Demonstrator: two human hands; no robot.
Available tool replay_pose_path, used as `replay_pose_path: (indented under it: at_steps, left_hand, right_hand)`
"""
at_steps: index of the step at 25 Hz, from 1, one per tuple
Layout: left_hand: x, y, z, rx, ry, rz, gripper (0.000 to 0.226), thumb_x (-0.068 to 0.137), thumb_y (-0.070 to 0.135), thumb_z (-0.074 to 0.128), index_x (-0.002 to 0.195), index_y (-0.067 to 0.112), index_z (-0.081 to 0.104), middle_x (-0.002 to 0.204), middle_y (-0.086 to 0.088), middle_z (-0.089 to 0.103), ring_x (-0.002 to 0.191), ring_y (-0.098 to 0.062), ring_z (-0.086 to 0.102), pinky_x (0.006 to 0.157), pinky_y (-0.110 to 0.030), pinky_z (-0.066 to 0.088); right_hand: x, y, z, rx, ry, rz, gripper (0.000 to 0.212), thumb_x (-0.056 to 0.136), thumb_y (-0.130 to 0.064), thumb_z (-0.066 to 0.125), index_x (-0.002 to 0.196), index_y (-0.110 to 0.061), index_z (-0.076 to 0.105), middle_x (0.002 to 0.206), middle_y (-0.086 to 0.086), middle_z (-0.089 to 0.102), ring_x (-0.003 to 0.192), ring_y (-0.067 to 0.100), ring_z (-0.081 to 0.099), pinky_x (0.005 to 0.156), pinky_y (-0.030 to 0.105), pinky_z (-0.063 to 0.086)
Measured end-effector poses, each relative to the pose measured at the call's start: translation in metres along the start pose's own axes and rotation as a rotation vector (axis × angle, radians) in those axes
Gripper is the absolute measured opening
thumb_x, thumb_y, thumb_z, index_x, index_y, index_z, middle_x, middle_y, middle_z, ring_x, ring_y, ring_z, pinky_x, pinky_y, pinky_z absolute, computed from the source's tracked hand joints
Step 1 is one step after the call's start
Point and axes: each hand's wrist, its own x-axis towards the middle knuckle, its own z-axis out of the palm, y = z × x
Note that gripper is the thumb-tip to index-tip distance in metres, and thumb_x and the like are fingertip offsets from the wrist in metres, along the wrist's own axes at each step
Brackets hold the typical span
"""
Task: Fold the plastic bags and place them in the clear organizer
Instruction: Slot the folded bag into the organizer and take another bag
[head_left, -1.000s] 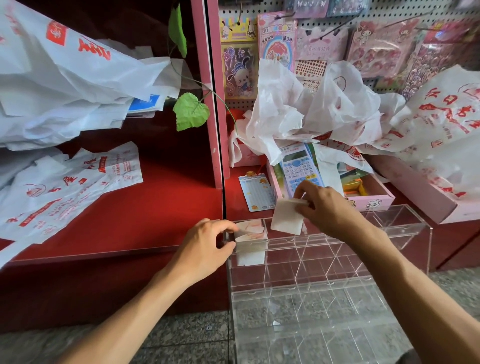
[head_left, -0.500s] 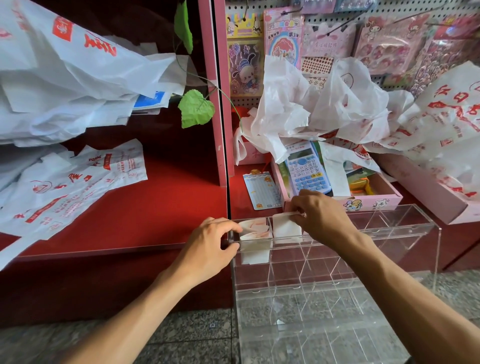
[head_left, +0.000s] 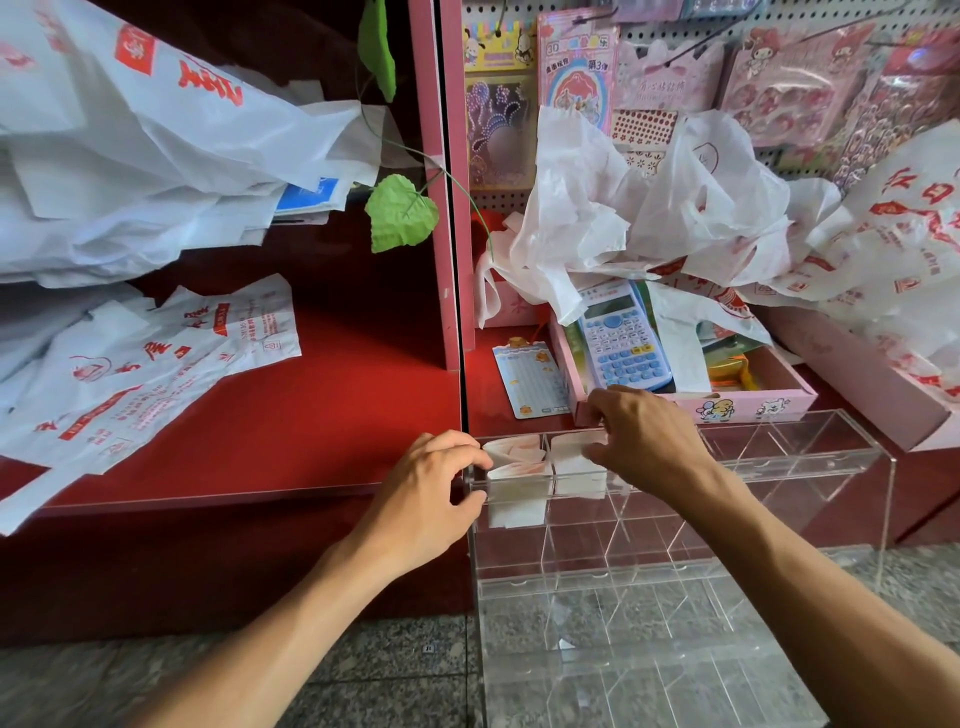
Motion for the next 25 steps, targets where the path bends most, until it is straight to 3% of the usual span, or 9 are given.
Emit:
replay_pose_path:
  at_steps: [4, 10, 14, 16, 18, 21, 23, 25]
  left_hand:
    - [-0.001, 0.000, -0.006, -0.014, -0.003, 0.006, 0.025, 0.085, 0.026, 0.071, 0.111, 0.025, 0.070, 0.114, 0.018, 0.059, 0.104, -0.002, 0.048, 0.091, -0.002, 0.026]
    - [-0.023, -0.023, -0.033, 0.040, 0.061, -0.032, 0.022, 0.085, 0.021, 0.070, 0.107, 0.021, 0.071, 0.111, 0.013, 0.064, 0.101, -0.005, 0.053, 0.094, -0.004, 0.026]
    - [-0.051, -0.073, -0.077, 0.264, 0.147, -0.168, 0.023, 0.087, 0.024, 0.066, 0.109, 0.022, 0.070, 0.112, 0.014, 0.064, 0.102, -0.013, 0.057, 0.096, -0.030, 0.044]
    - [-0.070, -0.102, -0.101, 0.356, 0.170, -0.318, 0.026, 0.090, 0.026, 0.063, 0.115, 0.021, 0.068, 0.119, 0.010, 0.063, 0.107, -0.017, 0.056, 0.096, -0.035, 0.046]
    - [-0.086, -0.131, -0.122, 0.425, 0.194, -0.503, 0.039, 0.094, 0.029, 0.059, 0.132, 0.020, 0.058, 0.135, 0.004, 0.056, 0.123, -0.021, 0.051, 0.104, -0.038, 0.042]
    - [-0.102, -0.164, -0.141, 0.438, 0.180, -0.750, 0.062, 0.098, 0.031, 0.050, 0.153, 0.017, 0.026, 0.158, -0.004, 0.033, 0.146, -0.023, 0.027, 0.117, -0.047, 0.026]
    - [-0.107, -0.177, -0.145, 0.443, 0.076, -0.815, 0.072, 0.095, 0.022, 0.050, 0.157, 0.018, 0.013, 0.162, -0.004, 0.021, 0.150, -0.021, 0.016, 0.121, -0.049, 0.013]
    - [-0.107, -0.183, -0.150, 0.503, -0.028, -0.808, 0.083, 0.084, 0.016, 0.056, 0.156, 0.019, 0.014, 0.161, -0.002, 0.021, 0.148, -0.024, 0.019, 0.119, -0.048, 0.016]
  right_hand:
    - [-0.002, -0.016, -0.019, 0.104, 0.031, -0.050, 0.029, 0.078, -0.034, 0.079, 0.097, -0.020, 0.061, 0.088, -0.010, 0.052, 0.077, 0.014, 0.054, 0.062, 0.027, 0.046]
    - [0.011, -0.093, -0.005, 0.213, 0.059, -0.272, 0.015, 0.080, -0.028, 0.072, 0.083, -0.019, 0.059, 0.076, -0.011, 0.050, 0.070, 0.016, 0.052, 0.057, 0.029, 0.035]
    - [0.022, -0.147, 0.026, 0.252, 0.023, -0.373, 0.018, 0.081, -0.031, 0.065, 0.078, -0.025, 0.048, 0.082, -0.009, 0.052, 0.076, 0.020, 0.054, 0.061, 0.032, 0.040]
    - [0.025, -0.166, 0.042, 0.240, 0.004, -0.430, 0.013, 0.080, -0.035, 0.060, 0.081, -0.026, 0.050, 0.087, -0.007, 0.056, 0.082, 0.024, 0.057, 0.064, 0.035, 0.046]
    - [0.027, -0.180, 0.056, 0.243, -0.029, -0.463, 0.009, 0.079, -0.034, 0.053, 0.085, -0.026, 0.054, 0.093, -0.006, 0.059, 0.088, 0.024, 0.057, 0.070, 0.039, 0.050]
    - [0.031, -0.193, 0.071, 0.221, -0.071, -0.477, 0.022, 0.078, -0.038, 0.046, 0.093, -0.027, 0.058, 0.098, -0.008, 0.062, 0.091, 0.022, 0.057, 0.077, 0.042, 0.051]
    - [0.030, -0.195, 0.077, 0.222, -0.078, -0.468, 0.022, 0.078, -0.037, 0.050, 0.095, -0.026, 0.060, 0.099, -0.008, 0.063, 0.090, 0.022, 0.059, 0.078, 0.041, 0.051]
    - [0.030, -0.196, 0.080, 0.240, -0.065, -0.457, 0.018, 0.079, -0.033, 0.055, 0.095, -0.026, 0.062, 0.098, -0.009, 0.064, 0.087, 0.020, 0.059, 0.075, 0.038, 0.052]
